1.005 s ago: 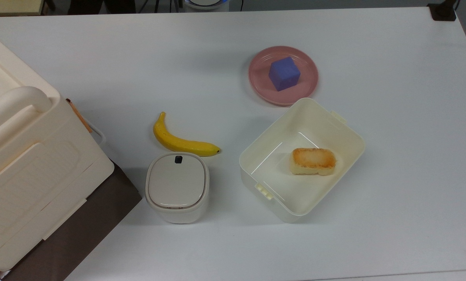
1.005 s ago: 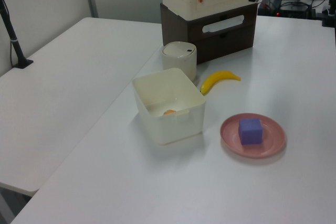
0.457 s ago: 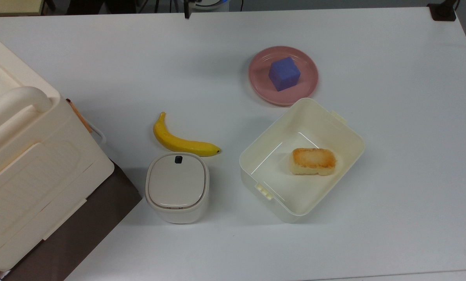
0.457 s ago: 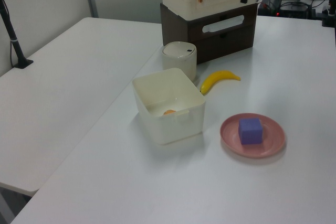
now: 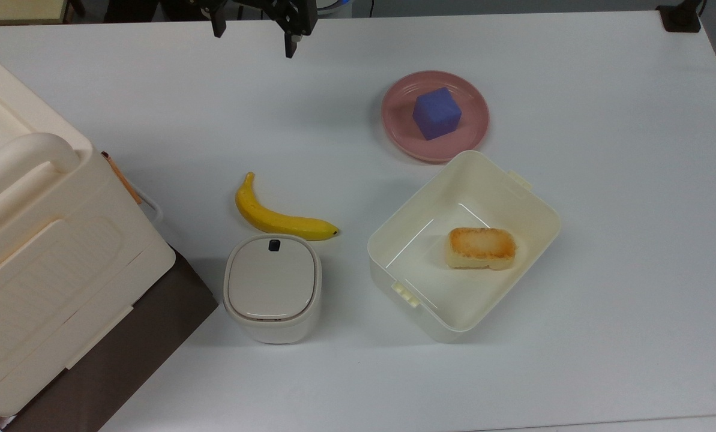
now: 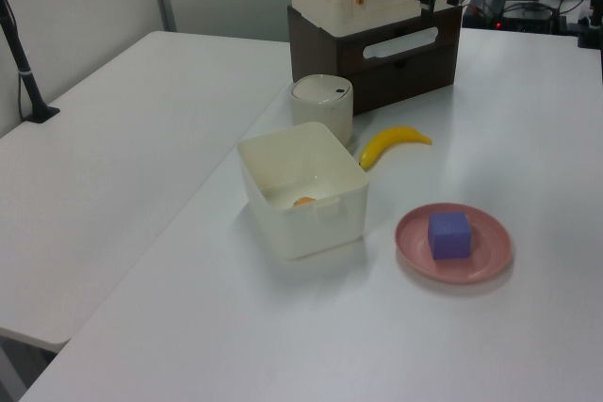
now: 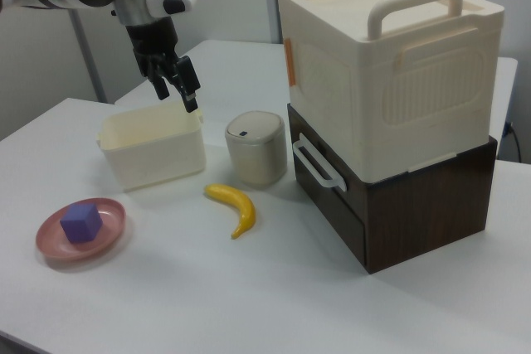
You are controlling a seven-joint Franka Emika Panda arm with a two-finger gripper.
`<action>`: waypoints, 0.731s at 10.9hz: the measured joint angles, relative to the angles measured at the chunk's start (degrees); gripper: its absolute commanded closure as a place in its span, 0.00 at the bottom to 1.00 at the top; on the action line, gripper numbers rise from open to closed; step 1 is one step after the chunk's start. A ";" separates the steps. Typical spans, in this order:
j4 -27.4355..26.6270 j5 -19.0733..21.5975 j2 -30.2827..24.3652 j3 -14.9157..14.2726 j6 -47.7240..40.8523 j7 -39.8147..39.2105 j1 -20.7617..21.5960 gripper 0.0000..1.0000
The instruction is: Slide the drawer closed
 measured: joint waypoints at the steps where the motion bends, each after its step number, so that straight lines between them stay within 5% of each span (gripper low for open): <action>1: -0.11 -0.02 0.00 0.00 0.00 -1.70 -0.01 0.00; 4: -0.31 -0.04 -0.03 -0.27 -1.64 -13.17 -0.12 0.00; 8: -0.30 -0.03 -0.07 -2.40 -1.89 -13.38 1.58 0.00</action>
